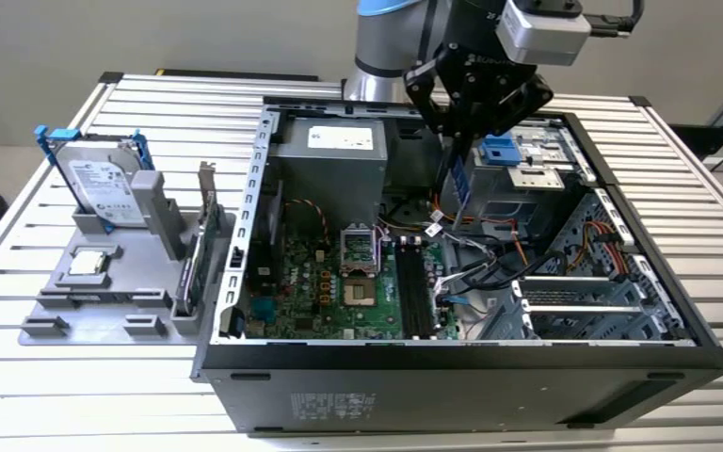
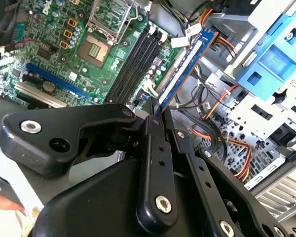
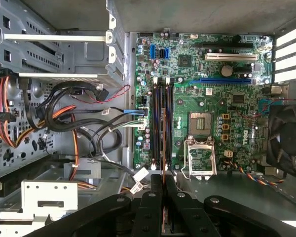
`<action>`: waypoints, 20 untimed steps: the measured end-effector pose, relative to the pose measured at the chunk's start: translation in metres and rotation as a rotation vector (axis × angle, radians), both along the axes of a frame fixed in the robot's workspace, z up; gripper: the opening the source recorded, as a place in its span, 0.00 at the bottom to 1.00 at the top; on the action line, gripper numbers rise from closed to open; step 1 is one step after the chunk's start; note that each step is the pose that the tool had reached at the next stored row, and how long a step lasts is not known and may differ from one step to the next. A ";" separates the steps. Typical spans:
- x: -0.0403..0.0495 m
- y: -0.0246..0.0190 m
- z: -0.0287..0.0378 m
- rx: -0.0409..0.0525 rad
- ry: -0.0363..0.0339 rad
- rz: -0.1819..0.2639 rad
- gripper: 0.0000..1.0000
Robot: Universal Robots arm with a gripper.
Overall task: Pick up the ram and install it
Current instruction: 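Insert the ram into the slot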
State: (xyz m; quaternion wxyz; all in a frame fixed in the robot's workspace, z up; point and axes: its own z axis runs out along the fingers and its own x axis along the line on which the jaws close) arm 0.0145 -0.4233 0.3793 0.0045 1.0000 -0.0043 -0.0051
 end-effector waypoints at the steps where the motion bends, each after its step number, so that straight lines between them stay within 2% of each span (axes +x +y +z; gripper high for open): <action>1: 0.0000 0.0000 -0.0002 0.0000 0.0000 0.000 0.00; 20: 0.0000 0.0000 -0.0046 -0.0001 0.0000 0.000 0.00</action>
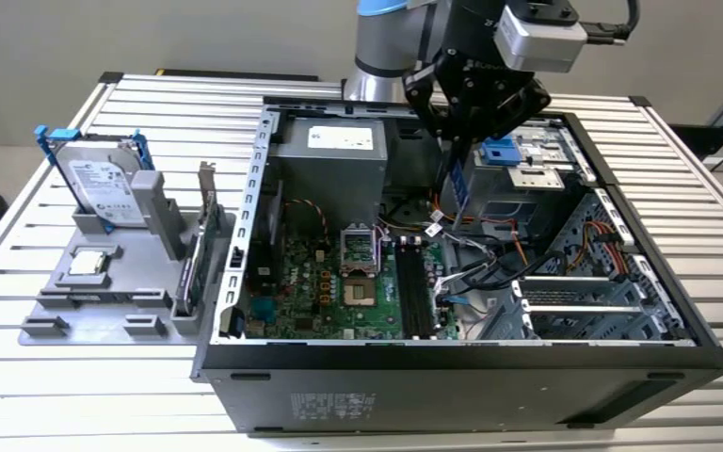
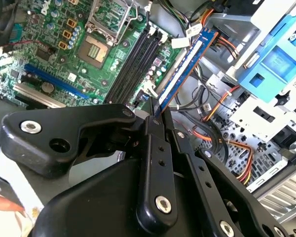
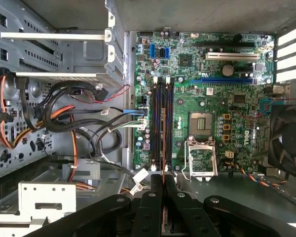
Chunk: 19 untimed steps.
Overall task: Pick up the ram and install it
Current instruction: 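Insert the ram into the slot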
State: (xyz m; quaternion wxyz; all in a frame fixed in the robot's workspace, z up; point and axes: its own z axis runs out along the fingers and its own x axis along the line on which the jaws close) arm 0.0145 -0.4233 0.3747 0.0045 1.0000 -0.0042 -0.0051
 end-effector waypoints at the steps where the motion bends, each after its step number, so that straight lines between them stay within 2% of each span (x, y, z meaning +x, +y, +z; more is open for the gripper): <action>1: 0.0000 0.0000 -0.0002 0.0000 0.0000 0.000 0.00; 19: 0.0000 0.0000 -0.0044 -0.0001 0.0000 0.000 0.00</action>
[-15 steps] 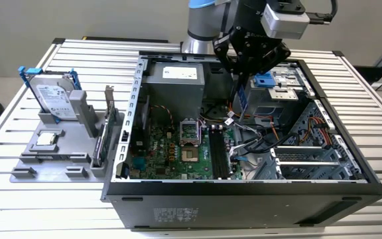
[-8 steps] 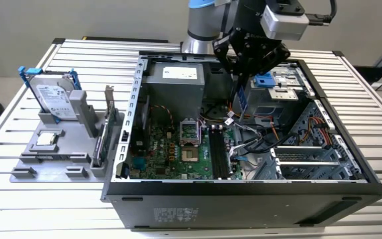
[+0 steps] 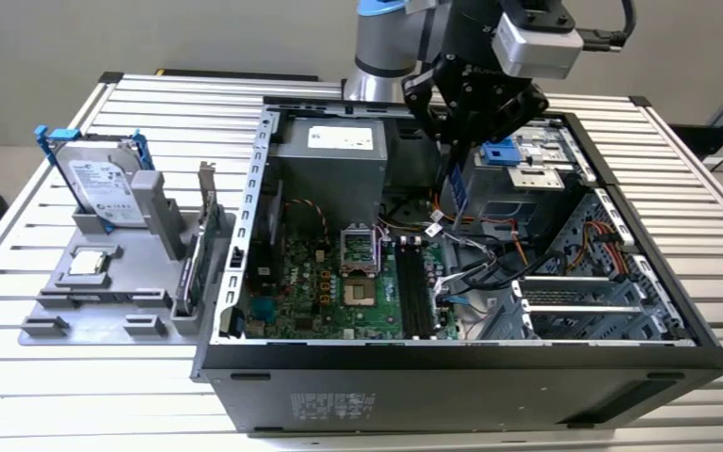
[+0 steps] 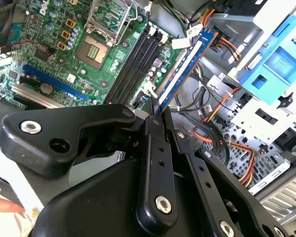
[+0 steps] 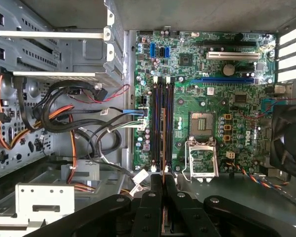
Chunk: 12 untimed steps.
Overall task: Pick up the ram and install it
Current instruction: 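Insert the ram into the slot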
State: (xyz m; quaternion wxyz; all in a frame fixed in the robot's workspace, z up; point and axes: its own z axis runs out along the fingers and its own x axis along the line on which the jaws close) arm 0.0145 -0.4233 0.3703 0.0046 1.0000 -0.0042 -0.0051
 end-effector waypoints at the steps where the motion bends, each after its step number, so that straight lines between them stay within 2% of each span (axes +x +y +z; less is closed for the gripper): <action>1: 0.0000 0.0000 -0.0002 0.0000 0.0000 0.000 0.00; 12: 0.0000 0.0000 -0.0016 0.0009 0.0000 0.000 0.00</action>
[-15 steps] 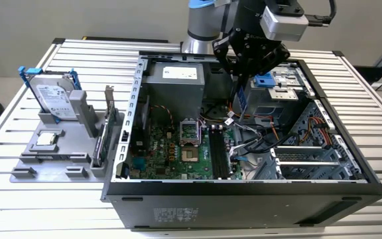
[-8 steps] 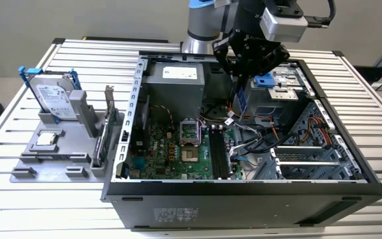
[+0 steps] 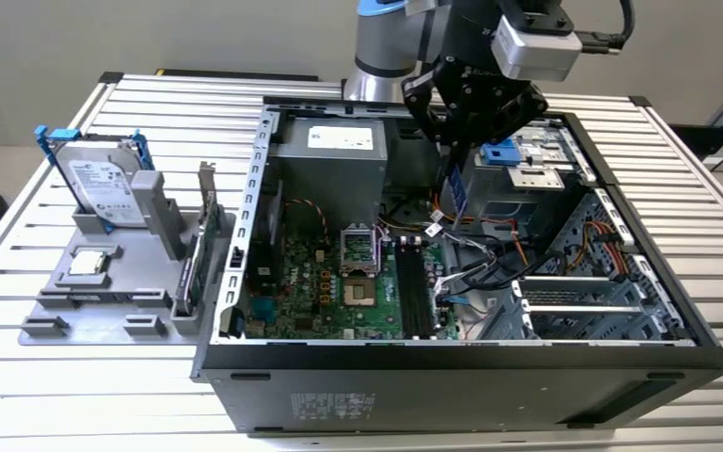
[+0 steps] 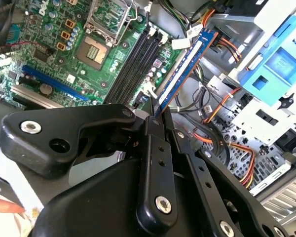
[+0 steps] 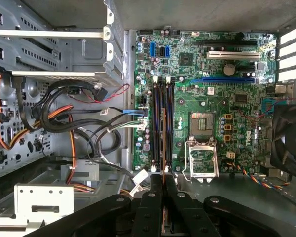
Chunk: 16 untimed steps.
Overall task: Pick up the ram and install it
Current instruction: 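Insert the ram into the slot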
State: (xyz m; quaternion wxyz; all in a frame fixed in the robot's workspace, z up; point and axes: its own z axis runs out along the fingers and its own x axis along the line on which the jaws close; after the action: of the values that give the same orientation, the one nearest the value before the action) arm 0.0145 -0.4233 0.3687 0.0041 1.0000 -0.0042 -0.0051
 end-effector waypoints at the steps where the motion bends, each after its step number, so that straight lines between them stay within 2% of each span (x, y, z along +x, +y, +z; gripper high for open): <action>1: 0.0000 0.0000 -0.0004 0.0002 -0.0001 0.000 0.00; 7: 0.0000 0.0000 -0.0036 0.0000 -0.0001 0.000 0.00; 11: -0.0002 0.0000 -0.0064 0.0036 -0.0004 0.000 0.00; 16: -0.0010 0.0000 -0.0124 0.0044 -0.0004 0.000 0.00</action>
State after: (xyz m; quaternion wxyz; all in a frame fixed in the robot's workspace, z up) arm 0.0135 -0.4233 0.3563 0.0019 1.0000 -0.0043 -0.0050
